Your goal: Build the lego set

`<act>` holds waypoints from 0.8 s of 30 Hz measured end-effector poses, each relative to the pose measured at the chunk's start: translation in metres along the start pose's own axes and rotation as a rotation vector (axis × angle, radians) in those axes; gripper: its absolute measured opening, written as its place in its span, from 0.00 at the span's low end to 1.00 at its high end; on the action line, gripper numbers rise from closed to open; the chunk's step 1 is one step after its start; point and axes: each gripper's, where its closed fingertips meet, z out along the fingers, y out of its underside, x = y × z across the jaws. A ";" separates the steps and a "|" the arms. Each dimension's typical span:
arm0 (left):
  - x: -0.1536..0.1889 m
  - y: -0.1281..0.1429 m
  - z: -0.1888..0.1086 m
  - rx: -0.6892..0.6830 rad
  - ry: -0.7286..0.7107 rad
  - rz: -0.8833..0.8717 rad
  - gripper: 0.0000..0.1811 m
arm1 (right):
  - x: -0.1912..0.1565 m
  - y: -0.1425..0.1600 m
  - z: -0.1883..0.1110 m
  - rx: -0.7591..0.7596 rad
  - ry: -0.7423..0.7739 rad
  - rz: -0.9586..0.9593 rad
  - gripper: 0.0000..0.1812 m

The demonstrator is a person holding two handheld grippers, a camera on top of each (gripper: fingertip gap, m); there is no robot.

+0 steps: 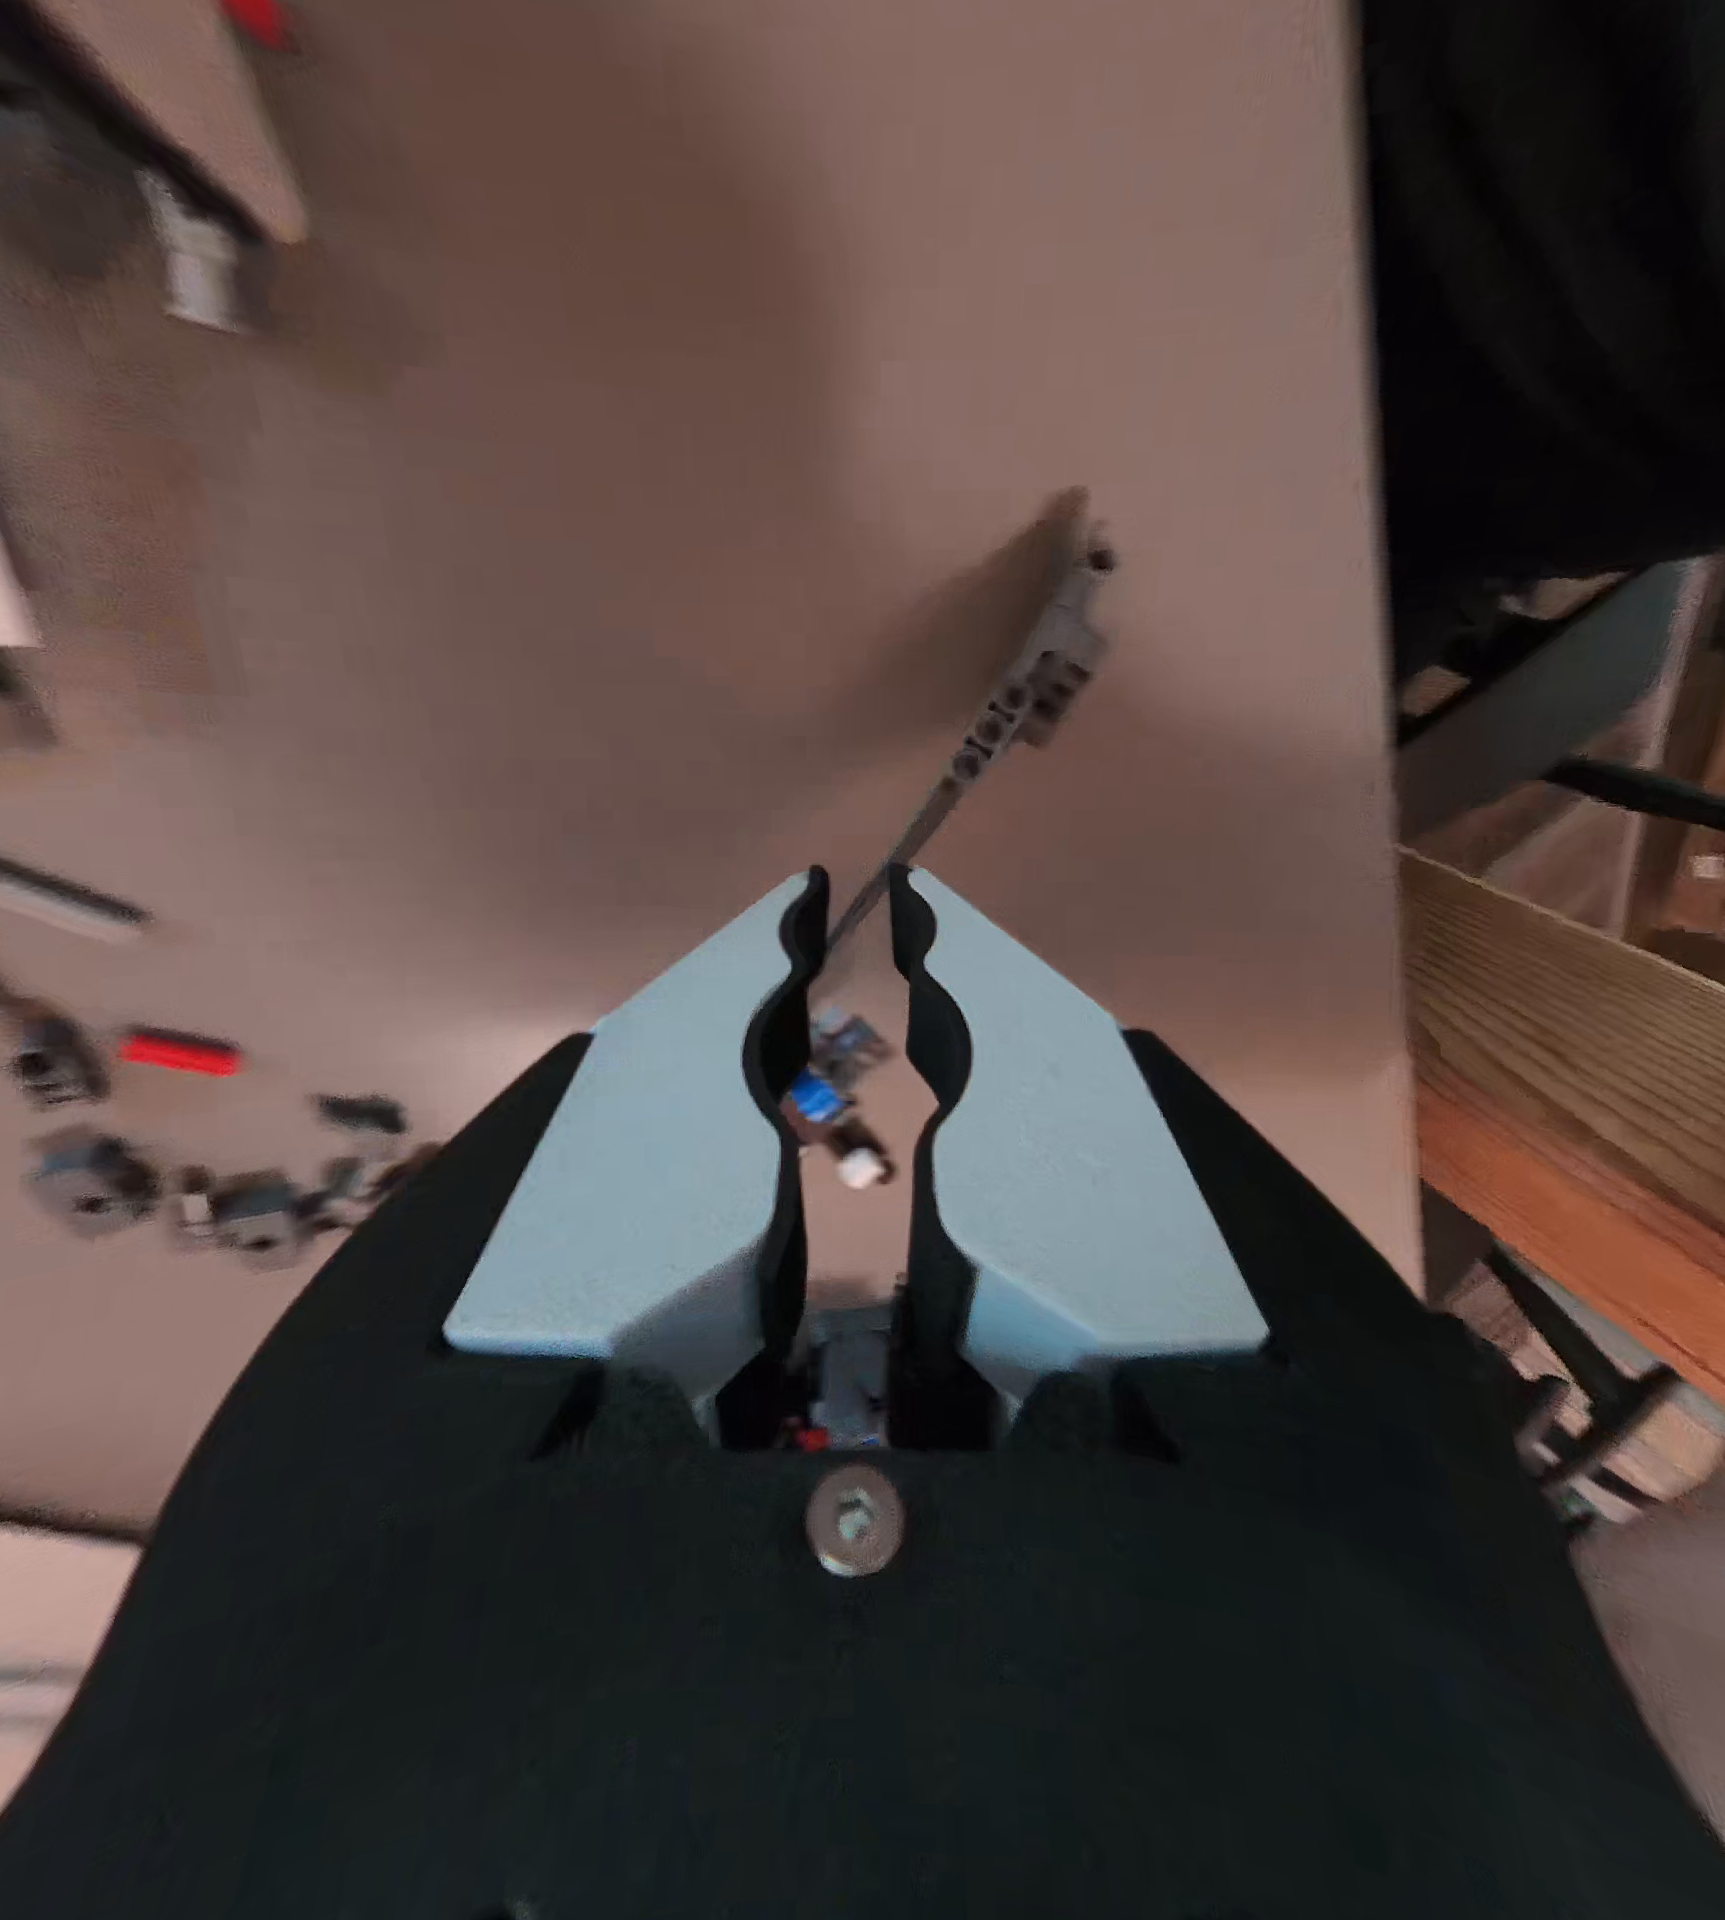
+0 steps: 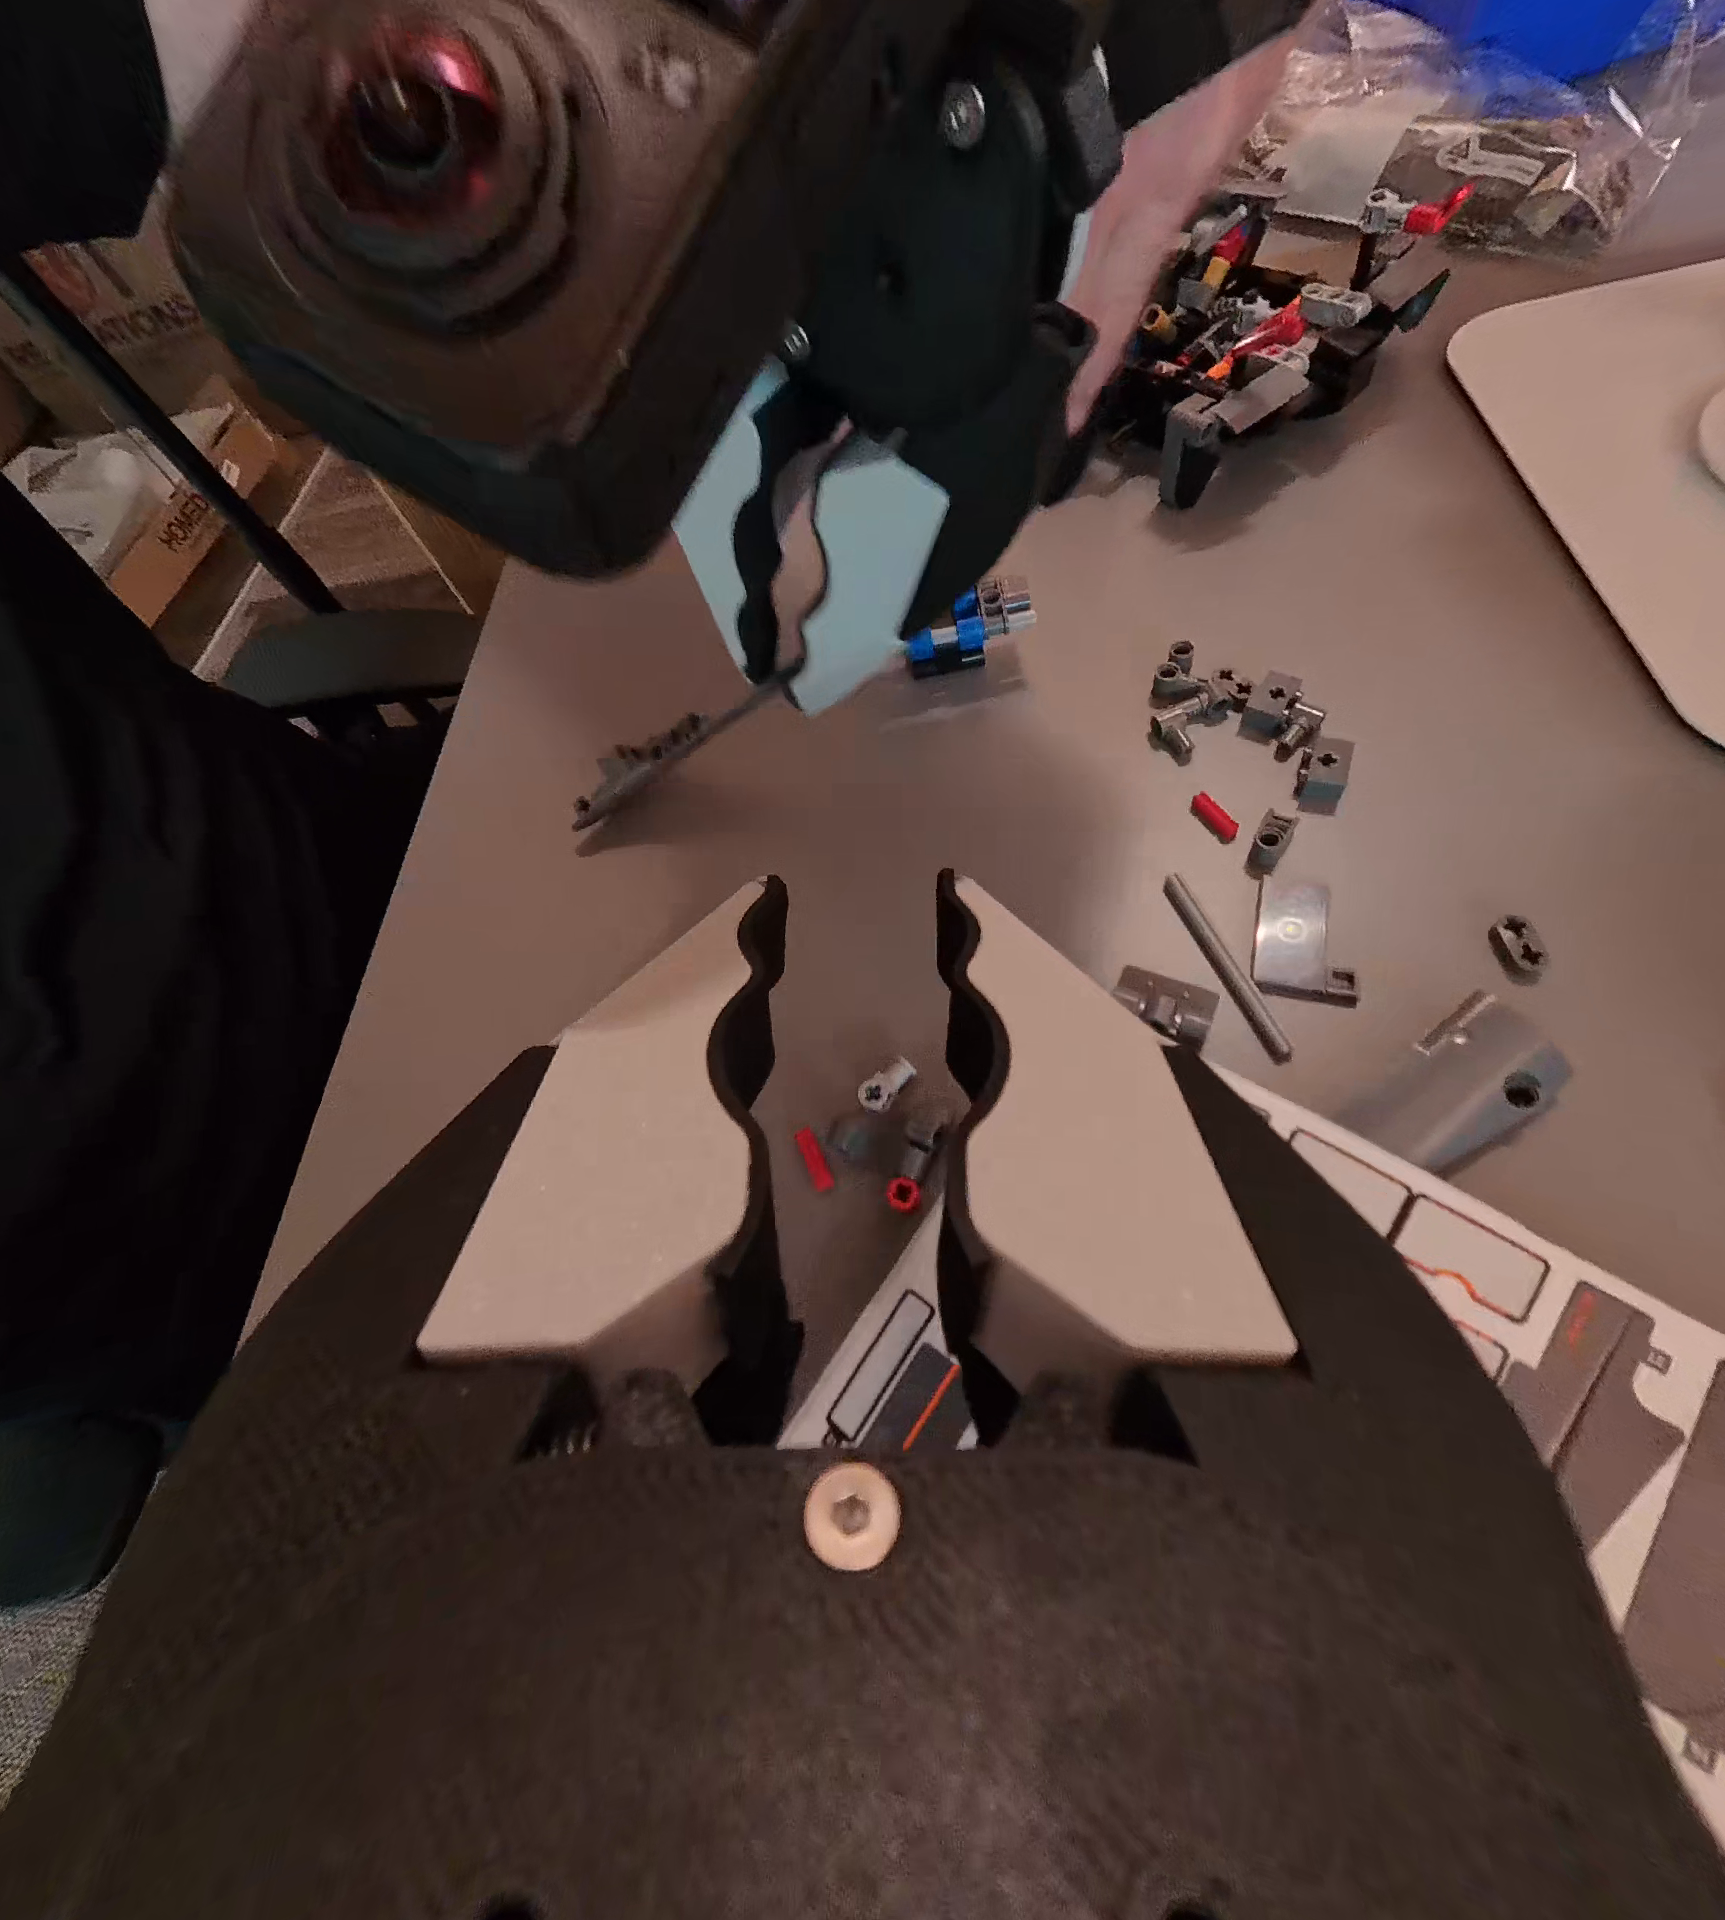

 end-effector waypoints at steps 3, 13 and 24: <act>-0.026 -0.007 0.002 -0.027 -0.081 -0.011 0.19 | 0.001 -0.002 -0.009 0.027 0.006 0.006 0.15; -0.012 0.001 -0.068 0.212 -0.638 -0.157 0.22 | 0.000 -0.002 -0.016 0.011 0.049 -0.052 0.15; 0.054 0.040 0.008 0.472 -0.759 -0.436 0.10 | -0.056 0.039 0.060 -0.391 0.006 -0.255 0.07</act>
